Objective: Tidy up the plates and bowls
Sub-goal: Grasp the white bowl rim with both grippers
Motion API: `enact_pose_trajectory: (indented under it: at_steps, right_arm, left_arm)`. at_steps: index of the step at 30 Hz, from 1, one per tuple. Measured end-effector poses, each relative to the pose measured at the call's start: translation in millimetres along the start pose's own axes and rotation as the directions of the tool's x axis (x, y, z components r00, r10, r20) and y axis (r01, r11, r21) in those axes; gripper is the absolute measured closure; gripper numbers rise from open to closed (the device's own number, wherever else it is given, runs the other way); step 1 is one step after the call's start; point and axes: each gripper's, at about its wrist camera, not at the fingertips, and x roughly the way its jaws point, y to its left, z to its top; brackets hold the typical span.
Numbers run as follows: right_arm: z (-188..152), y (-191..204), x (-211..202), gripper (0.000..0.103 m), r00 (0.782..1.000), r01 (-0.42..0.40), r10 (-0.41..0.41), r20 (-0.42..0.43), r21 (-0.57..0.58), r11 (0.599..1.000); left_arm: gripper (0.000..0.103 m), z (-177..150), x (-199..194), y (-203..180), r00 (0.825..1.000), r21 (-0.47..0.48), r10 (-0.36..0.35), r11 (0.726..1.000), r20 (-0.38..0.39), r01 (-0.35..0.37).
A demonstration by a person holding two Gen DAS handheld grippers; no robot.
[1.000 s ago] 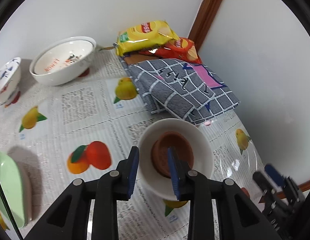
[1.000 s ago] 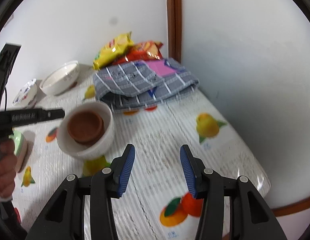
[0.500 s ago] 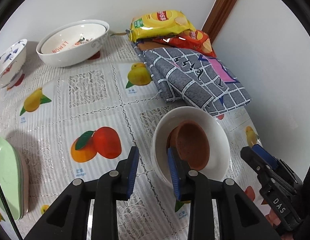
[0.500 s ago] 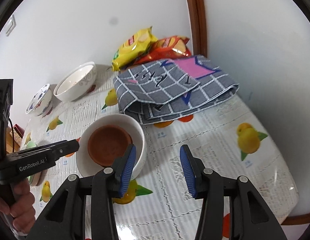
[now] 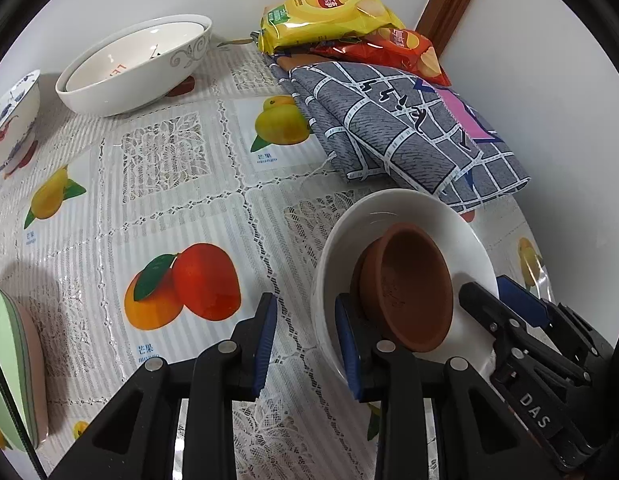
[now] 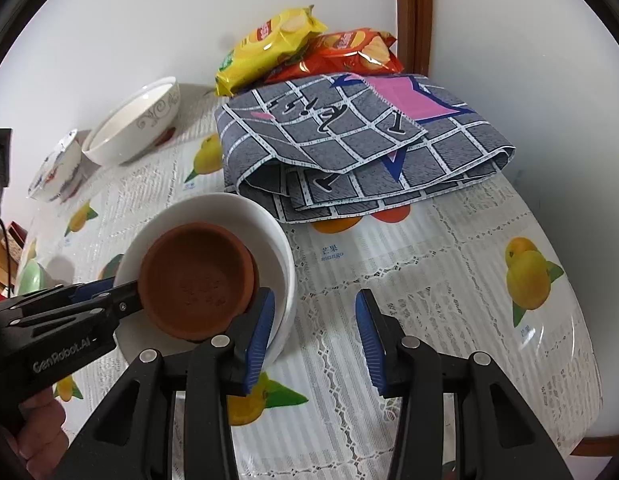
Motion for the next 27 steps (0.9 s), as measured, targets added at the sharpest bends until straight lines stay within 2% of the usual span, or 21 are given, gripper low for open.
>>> enact_pose_trajectory:
  at_steps: [5,12,19,23,27]
  right_arm:
    - [3.8,2.6,9.0,0.060,0.999,0.034,-0.034,-0.024,-0.005,0.999]
    - [5.0,2.4,18.2,0.048,0.997,0.058,-0.058,-0.043,-0.014,0.998]
    - [4.4,1.2,22.7,0.043,0.997,0.042,-0.044,-0.059,-0.029,0.999]
    - [4.2,1.7,23.9,0.041,0.997,0.044,-0.046,-0.066,-0.036,0.998]
    - [2.6,0.5,23.1,0.039,0.998,0.047,-0.049,-0.043,-0.033,0.998]
  left_arm:
    - [0.074,1.6,4.3,1.6,1.000,-0.008,-0.002,1.000,-0.006,0.002]
    - [0.072,0.5,10.7,-0.1,1.000,0.011,0.012,1.000,-0.014,-0.012]
    - [0.059,0.7,14.5,-1.5,0.997,0.023,0.077,0.997,-0.011,-0.076]
    - [0.058,0.6,14.5,-1.0,0.997,0.024,0.078,0.997,-0.011,-0.078]
    - [0.061,0.9,14.9,3.4,0.999,-0.002,0.045,0.999,-0.019,-0.045]
